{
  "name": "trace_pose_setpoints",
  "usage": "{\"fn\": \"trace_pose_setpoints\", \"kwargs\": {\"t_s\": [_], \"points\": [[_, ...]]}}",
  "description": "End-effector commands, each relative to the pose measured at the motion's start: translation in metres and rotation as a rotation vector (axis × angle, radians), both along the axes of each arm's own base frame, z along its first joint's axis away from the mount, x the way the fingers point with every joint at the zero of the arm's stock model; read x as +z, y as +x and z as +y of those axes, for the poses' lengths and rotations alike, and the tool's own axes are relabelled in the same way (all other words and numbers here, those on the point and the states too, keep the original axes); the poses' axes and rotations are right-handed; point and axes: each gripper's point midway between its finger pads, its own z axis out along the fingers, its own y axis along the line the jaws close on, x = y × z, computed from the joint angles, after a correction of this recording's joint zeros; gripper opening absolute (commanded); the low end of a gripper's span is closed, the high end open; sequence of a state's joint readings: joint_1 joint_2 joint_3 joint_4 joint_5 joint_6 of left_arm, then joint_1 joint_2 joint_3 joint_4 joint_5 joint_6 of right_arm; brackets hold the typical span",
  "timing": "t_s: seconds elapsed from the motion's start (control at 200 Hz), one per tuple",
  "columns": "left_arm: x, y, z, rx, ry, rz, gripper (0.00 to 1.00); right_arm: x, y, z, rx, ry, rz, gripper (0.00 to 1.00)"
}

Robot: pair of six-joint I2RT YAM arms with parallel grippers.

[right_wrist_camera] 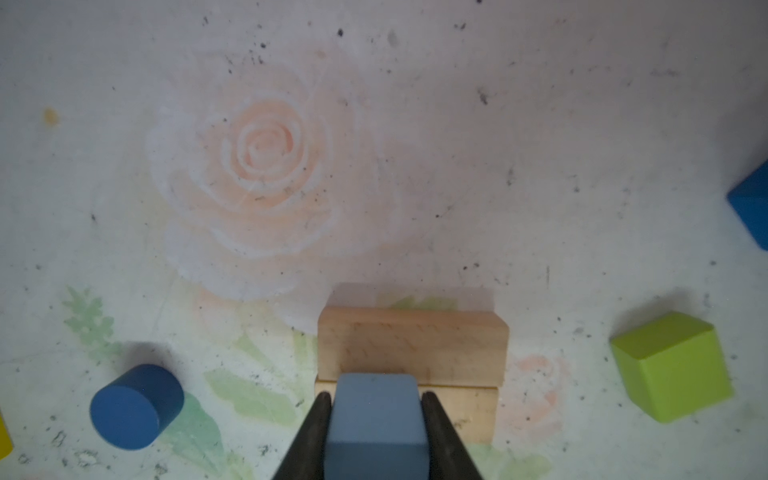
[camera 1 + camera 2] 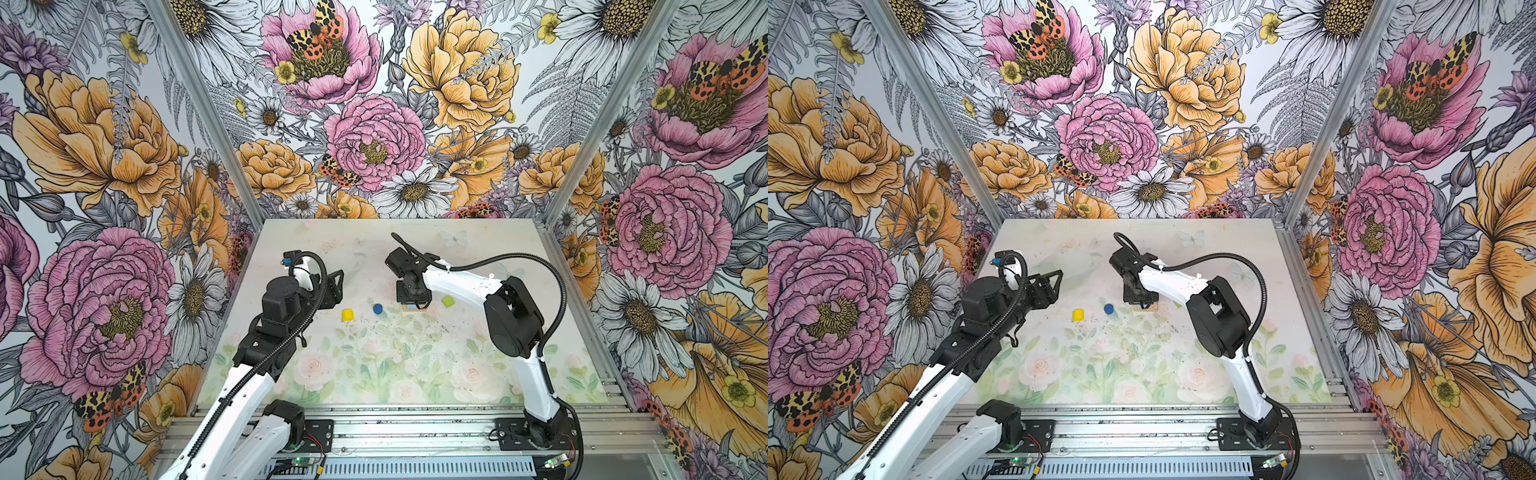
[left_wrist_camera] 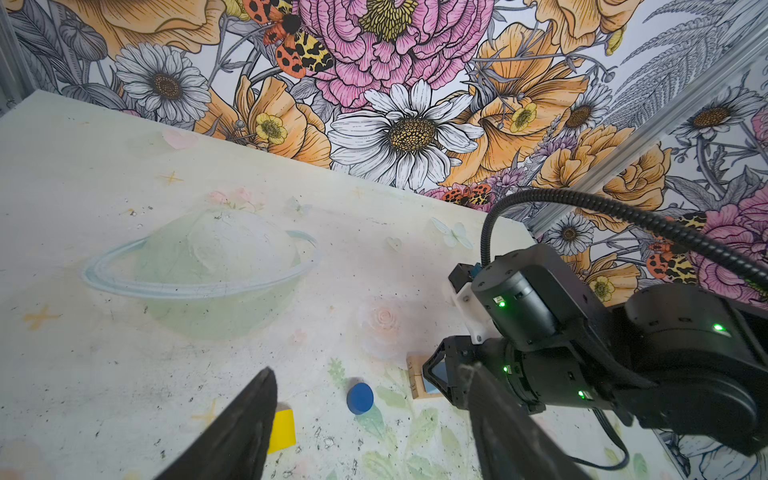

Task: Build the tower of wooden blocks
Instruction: 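Lower the light-blue cube onto the wooden blocks and open the right gripper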

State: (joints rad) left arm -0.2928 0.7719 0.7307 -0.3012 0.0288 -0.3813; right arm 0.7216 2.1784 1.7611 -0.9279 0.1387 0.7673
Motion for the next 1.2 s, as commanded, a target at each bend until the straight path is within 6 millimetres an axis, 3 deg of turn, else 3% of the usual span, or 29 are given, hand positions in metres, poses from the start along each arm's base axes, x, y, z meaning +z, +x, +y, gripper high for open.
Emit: {"fn": "trace_pose_setpoints", "kwargs": {"t_s": [0.0, 0.27, 0.475, 0.866, 1.031, 1.196], "points": [[0.003, -0.002, -0.001, -0.005, 0.021, -0.03, 0.74, 0.0, 0.005, 0.002, -0.012, -0.006, -0.012, 0.05], [0.003, -0.002, 0.0, -0.003, 0.021, -0.031, 0.74, 0.0, 0.005, 0.002, -0.01, -0.006, -0.011, 0.17], [0.003, -0.003, -0.001, -0.007, 0.022, -0.033, 0.74, 0.0, 0.005, 0.002, -0.007, -0.004, -0.011, 0.32], [0.003, -0.004, 0.0, -0.003, 0.024, -0.034, 0.74, 0.001, 0.004, 0.003, -0.005, -0.004, -0.011, 0.43], [0.004, -0.004, -0.001, -0.003, 0.025, -0.036, 0.74, 0.007, 0.005, 0.003, -0.004, 0.005, -0.021, 0.5], [0.003, -0.004, -0.001, -0.001, 0.025, -0.035, 0.74, 0.017, 0.005, 0.002, 0.0, 0.01, -0.04, 0.63]]}}
